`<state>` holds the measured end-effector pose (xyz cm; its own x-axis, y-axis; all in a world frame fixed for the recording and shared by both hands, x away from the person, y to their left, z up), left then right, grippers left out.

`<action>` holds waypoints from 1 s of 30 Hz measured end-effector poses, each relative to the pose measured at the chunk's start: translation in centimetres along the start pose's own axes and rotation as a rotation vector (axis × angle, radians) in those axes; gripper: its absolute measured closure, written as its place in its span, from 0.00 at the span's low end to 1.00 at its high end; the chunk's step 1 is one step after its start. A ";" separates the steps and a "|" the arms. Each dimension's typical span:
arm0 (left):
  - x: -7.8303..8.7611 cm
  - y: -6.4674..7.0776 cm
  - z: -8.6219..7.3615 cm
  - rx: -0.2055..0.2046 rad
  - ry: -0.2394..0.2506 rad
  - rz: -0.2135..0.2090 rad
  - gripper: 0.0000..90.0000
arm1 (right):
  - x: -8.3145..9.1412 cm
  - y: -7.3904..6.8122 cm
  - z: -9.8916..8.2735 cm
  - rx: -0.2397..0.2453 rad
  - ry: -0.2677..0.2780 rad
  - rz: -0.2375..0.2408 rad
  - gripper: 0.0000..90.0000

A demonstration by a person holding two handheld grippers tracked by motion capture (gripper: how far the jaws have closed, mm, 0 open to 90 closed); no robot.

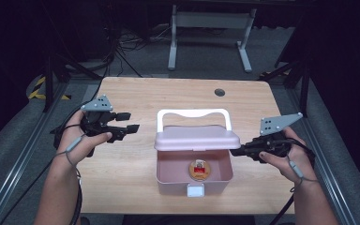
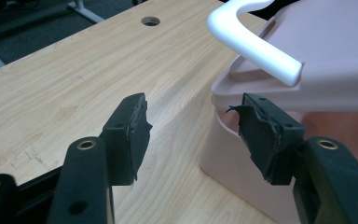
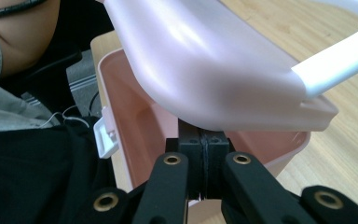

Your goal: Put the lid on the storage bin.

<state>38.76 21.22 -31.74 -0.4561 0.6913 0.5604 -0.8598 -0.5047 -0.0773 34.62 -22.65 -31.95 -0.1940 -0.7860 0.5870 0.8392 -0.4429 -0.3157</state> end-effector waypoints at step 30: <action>-1.0 -0.3 -0.6 0.008 -0.057 -0.026 0.48 | -0.9 -0.5 -0.9 0.019 -0.204 0.002 0.98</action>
<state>39.30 20.99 -32.80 -0.4197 0.6736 0.6084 -0.8692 -0.4913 -0.0557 33.93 -22.11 -33.04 -0.0864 -0.6823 0.7260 0.8494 -0.4312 -0.3042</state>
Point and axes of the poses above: each handheld gripper's, and its own axes: x roughly backward along the jaws, z roughly out of its top, y roughly to its right, the point moved 2 cm from there along -x, roughly forward along the jaws, and after that the axes turned 12 degrees about -x, right-handed, at the moved point
